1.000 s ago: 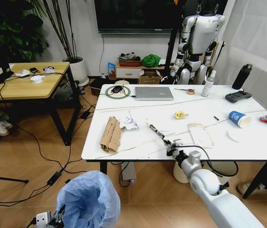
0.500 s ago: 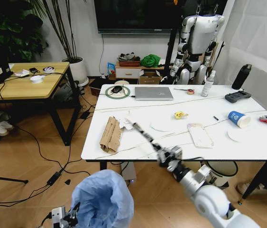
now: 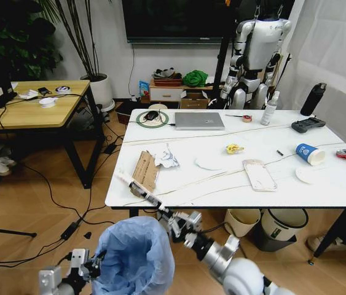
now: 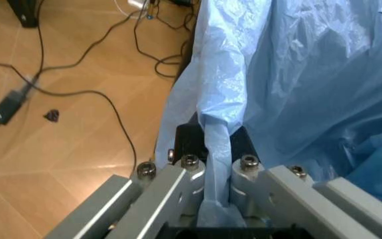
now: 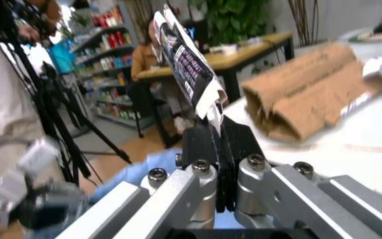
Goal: Pick up the trash bin and place the trash from the table into it.
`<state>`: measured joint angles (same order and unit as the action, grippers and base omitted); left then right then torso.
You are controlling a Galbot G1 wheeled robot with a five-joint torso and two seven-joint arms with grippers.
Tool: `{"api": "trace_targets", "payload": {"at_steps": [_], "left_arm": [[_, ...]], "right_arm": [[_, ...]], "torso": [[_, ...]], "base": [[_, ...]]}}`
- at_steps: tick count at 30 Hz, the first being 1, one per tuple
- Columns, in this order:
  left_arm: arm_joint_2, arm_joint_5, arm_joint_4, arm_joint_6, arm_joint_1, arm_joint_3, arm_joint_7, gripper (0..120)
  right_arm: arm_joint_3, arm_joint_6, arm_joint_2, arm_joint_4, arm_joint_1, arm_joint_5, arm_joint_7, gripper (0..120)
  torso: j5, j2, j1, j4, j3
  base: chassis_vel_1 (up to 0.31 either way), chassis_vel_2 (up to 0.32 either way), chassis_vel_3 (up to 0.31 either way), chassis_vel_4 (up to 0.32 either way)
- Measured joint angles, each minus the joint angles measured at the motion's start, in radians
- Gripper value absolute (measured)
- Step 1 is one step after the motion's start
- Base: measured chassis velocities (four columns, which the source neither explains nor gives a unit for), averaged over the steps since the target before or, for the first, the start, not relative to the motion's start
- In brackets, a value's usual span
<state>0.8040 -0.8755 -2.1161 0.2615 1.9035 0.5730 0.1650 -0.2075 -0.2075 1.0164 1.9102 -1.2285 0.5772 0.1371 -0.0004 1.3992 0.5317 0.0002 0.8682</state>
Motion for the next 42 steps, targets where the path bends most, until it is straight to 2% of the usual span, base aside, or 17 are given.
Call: {"api": "trace_targets", "payload": {"at_steps": [4, 8, 22, 23, 26, 34, 37, 38, 42], "left_arm": [[-0.049, -0.024, 0.014, -0.001, -0.037, 0.015, -0.004, 0], [-0.051, -0.033, 0.026, -0.003, -0.069, 0.016, -0.005, 0], [-0.003, -0.020, 0.033, -0.005, -0.094, -0.011, -0.004, 0], [0.004, -0.017, 0.031, -0.005, -0.093, -0.014, -0.002, 0], [0.014, -0.013, 0.024, -0.004, -0.086, -0.015, -0.002, 0], [0.044, -0.003, 0.008, -0.002, -0.062, -0.004, -0.002, 0], [0.053, 0.002, 0.006, -0.002, -0.059, -0.005, -0.002, 0], [0.053, 0.002, 0.006, -0.002, -0.059, -0.005, -0.002, 0], [0.059, 0.004, 0.006, 0.000, -0.063, -0.007, 0.000, 0]], "right_arm": [[-0.077, 0.014, 0.023, -0.020, -0.003, -0.043, -0.096, 0], [-0.104, 0.013, 0.028, -0.020, -0.011, -0.058, -0.106, 0], [-0.211, 0.003, 0.067, -0.023, 0.008, -0.099, -0.138, 0], [-0.212, 0.006, 0.072, -0.027, 0.010, -0.106, -0.148, 0], [-0.211, 0.010, 0.075, -0.029, 0.007, -0.121, -0.162, 0], [-0.206, 0.014, 0.049, -0.028, -0.014, -0.153, -0.172, 0], [-0.204, 0.015, 0.042, -0.022, -0.020, -0.160, -0.173, 10], [-0.204, 0.015, 0.042, -0.022, -0.020, -0.160, -0.173, 10], [-0.200, 0.011, 0.028, -0.013, -0.030, -0.166, -0.171, 28]], "torso": [[0.0002, 0.000, 0.000, 0.0000, 0.000], [-0.0001, 0.000, 0.000, 0.0000, 0.000], [0.0004, 0.000, 0.000, -0.0001, 0.000], [-0.0008, 0.000, 0.000, 0.0002, 0.000], [-0.0011, 0.000, 0.000, 0.0005, 0.000], [0.0012, 0.000, 0.000, 0.0002, 0.000], [0.0013, 0.000, 0.000, -0.0001, 0.000], [0.0013, 0.000, 0.000, -0.0001, 0.000], [0.0011, 0.000, 0.000, -0.0005, 0.000]], "base": [[0.000, 0.000, 0.000, 0.000], [0.000, 0.000, 0.000, 0.000], [0.000, 0.000, 0.000, 0.000], [0.000, 0.000, 0.000, 0.000], [0.000, 0.000, 0.000, 0.000], [0.000, 0.000, 0.000, 0.000], [0.000, 0.000, 0.000, 0.000], [0.000, 0.000, 0.000, 0.000], [0.000, 0.000, 0.000, 0.000]]}}
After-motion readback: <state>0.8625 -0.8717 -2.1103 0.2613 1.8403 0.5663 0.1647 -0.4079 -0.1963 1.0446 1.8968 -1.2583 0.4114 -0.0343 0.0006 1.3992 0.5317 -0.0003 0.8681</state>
